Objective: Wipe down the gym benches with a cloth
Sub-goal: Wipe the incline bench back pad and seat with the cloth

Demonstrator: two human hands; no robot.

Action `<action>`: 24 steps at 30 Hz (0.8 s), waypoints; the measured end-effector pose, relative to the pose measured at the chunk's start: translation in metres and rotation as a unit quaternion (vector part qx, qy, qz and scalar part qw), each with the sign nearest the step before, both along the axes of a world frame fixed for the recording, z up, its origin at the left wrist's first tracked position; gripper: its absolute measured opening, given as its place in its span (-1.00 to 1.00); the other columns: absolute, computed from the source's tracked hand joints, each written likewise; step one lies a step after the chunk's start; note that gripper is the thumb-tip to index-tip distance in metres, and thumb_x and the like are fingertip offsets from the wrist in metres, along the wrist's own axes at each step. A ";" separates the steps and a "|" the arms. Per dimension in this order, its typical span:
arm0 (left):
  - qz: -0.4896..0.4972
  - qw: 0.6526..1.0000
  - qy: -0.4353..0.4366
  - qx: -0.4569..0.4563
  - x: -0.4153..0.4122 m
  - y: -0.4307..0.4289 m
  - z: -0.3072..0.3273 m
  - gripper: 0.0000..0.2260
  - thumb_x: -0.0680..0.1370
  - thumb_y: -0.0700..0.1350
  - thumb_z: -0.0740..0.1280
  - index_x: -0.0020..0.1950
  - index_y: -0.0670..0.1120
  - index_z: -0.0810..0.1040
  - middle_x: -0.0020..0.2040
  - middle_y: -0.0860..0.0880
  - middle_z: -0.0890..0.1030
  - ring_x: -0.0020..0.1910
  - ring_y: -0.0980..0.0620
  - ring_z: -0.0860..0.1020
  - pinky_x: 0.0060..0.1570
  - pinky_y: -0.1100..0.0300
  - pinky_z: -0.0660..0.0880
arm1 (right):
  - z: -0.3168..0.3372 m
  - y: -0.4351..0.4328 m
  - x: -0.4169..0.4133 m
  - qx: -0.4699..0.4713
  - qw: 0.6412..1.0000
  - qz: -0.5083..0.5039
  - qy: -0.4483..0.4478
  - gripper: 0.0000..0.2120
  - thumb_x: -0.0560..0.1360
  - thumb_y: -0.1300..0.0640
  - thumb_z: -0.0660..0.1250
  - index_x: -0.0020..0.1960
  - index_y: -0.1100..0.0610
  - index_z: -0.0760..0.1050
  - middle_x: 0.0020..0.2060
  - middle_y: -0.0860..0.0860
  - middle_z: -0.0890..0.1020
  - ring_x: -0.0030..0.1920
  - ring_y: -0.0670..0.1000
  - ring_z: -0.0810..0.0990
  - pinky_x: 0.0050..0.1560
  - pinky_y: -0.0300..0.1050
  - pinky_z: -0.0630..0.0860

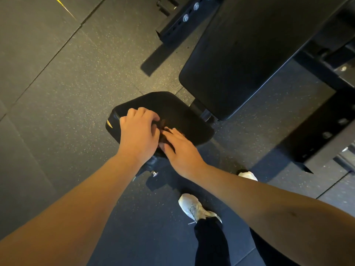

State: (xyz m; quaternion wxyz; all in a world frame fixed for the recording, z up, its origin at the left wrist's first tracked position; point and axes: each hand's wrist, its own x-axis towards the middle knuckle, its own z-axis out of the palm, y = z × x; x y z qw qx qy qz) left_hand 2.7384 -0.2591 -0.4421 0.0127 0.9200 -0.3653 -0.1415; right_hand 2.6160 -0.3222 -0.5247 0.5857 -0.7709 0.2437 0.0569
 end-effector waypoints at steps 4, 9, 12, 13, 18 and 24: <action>-0.043 0.998 0.020 -0.042 -0.008 -0.001 -0.013 -0.86 0.62 -0.04 0.32 0.16 0.06 0.58 0.16 0.08 0.54 0.24 0.02 0.41 0.26 0.06 0.22 | -0.043 -0.032 -0.021 0.001 1.000 -0.030 0.000 -0.64 0.68 0.08 0.23 0.46 0.09 0.45 0.38 -0.01 0.55 0.41 -0.08 0.46 0.47 -0.06 0.36; -0.040 0.997 0.039 -0.046 -0.019 -0.009 -0.032 -0.85 0.63 0.07 0.30 0.12 0.08 0.61 0.15 0.09 0.56 0.23 0.06 0.41 0.30 0.10 0.21 | -0.104 -0.081 -0.025 0.027 0.969 -0.073 0.235 -0.62 0.70 -0.05 0.14 0.48 0.01 0.40 0.29 0.04 0.56 0.27 0.08 0.54 0.25 -0.06 0.44; -0.045 0.997 0.009 -0.061 -0.022 -0.007 -0.039 -0.83 0.63 0.06 0.29 0.06 0.05 0.64 0.07 0.07 0.60 0.14 0.06 0.46 0.22 0.17 0.20 | -0.093 -0.066 -0.022 0.049 0.977 -0.092 0.185 -0.67 0.70 -0.05 0.15 0.41 -0.01 0.47 0.24 -0.04 0.58 0.29 0.01 0.54 0.33 -0.03 0.45; -0.052 0.996 0.001 -0.066 -0.024 -0.007 -0.040 -0.82 0.63 0.06 0.28 0.04 0.04 0.64 0.04 0.06 0.61 0.10 0.05 0.47 0.20 0.17 0.21 | -0.080 -0.056 -0.025 0.061 0.983 -0.092 0.148 -0.68 0.69 -0.04 0.17 0.39 -0.02 0.49 0.25 -0.07 0.59 0.30 -0.04 0.54 0.37 -0.05 0.43; -0.036 0.996 -0.004 -0.077 -0.027 -0.008 -0.040 -0.80 0.61 0.06 0.25 0.00 0.03 0.63 -0.03 0.07 0.60 0.01 0.08 0.46 0.13 0.21 0.22 | -0.044 -0.034 -0.044 0.066 0.997 -0.002 0.033 -0.58 0.67 0.04 0.24 0.52 0.00 0.39 0.45 -0.10 0.48 0.48 -0.14 0.35 0.49 -0.19 0.23; -0.047 0.997 -0.020 -0.053 -0.026 -0.010 -0.045 -0.85 0.61 0.02 0.30 -0.01 0.03 0.65 -0.05 0.08 0.61 0.00 0.07 0.49 0.15 0.12 0.34 | -0.122 -0.084 -0.030 0.047 0.992 -0.040 0.110 -0.65 0.68 0.00 0.21 0.46 -0.06 0.44 0.29 -0.07 0.59 0.27 -0.09 0.55 0.34 -0.13 0.43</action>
